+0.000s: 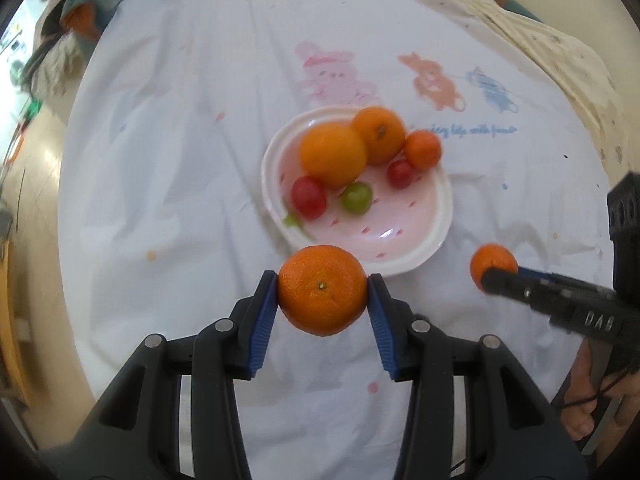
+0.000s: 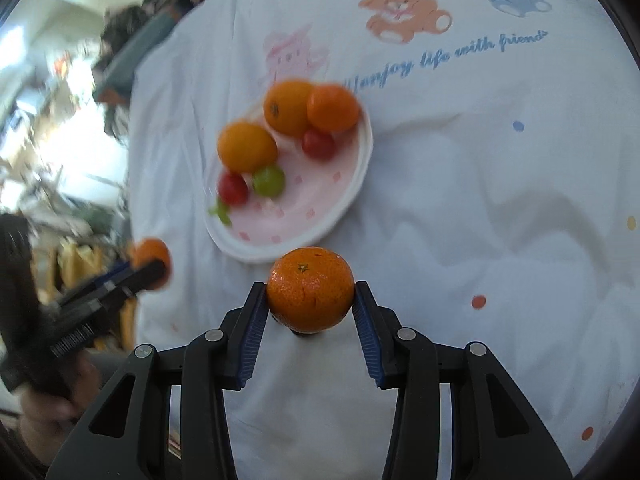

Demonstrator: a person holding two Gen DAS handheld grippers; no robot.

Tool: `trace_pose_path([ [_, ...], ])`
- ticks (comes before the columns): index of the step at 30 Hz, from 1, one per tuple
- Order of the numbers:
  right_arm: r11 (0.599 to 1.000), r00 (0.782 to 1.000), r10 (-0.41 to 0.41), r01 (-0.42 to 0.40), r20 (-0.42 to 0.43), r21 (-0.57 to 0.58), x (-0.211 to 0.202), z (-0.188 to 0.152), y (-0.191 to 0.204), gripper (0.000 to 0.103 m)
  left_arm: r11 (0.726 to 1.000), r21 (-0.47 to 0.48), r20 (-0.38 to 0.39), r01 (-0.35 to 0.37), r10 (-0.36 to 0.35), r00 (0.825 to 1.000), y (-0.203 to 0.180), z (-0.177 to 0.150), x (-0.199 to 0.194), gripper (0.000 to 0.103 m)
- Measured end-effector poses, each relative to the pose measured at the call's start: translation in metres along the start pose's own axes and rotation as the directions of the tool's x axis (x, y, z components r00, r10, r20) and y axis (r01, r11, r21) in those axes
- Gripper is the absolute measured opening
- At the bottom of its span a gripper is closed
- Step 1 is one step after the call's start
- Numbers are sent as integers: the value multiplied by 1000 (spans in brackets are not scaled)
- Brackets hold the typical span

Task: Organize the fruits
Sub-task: 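Lower both mandarins onto the pink plate and open both grippers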

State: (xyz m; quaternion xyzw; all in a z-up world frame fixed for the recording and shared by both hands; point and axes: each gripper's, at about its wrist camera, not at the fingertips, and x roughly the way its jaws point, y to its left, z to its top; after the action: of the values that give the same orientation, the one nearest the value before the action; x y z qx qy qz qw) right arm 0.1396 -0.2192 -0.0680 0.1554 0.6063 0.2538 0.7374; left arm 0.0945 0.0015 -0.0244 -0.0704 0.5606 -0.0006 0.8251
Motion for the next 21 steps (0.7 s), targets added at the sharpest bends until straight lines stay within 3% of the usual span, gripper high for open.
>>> trace_pose_path([
  [13, 999, 999, 37, -38, 34, 19, 7, 50, 2, 45, 1000, -2, -32, 23, -23, 999, -8, 34, 37, 40],
  [21, 1000, 1000, -7, 7, -9, -13, 35, 73, 1, 45, 999, 39, -75, 18, -15, 997, -22, 34, 63, 41],
])
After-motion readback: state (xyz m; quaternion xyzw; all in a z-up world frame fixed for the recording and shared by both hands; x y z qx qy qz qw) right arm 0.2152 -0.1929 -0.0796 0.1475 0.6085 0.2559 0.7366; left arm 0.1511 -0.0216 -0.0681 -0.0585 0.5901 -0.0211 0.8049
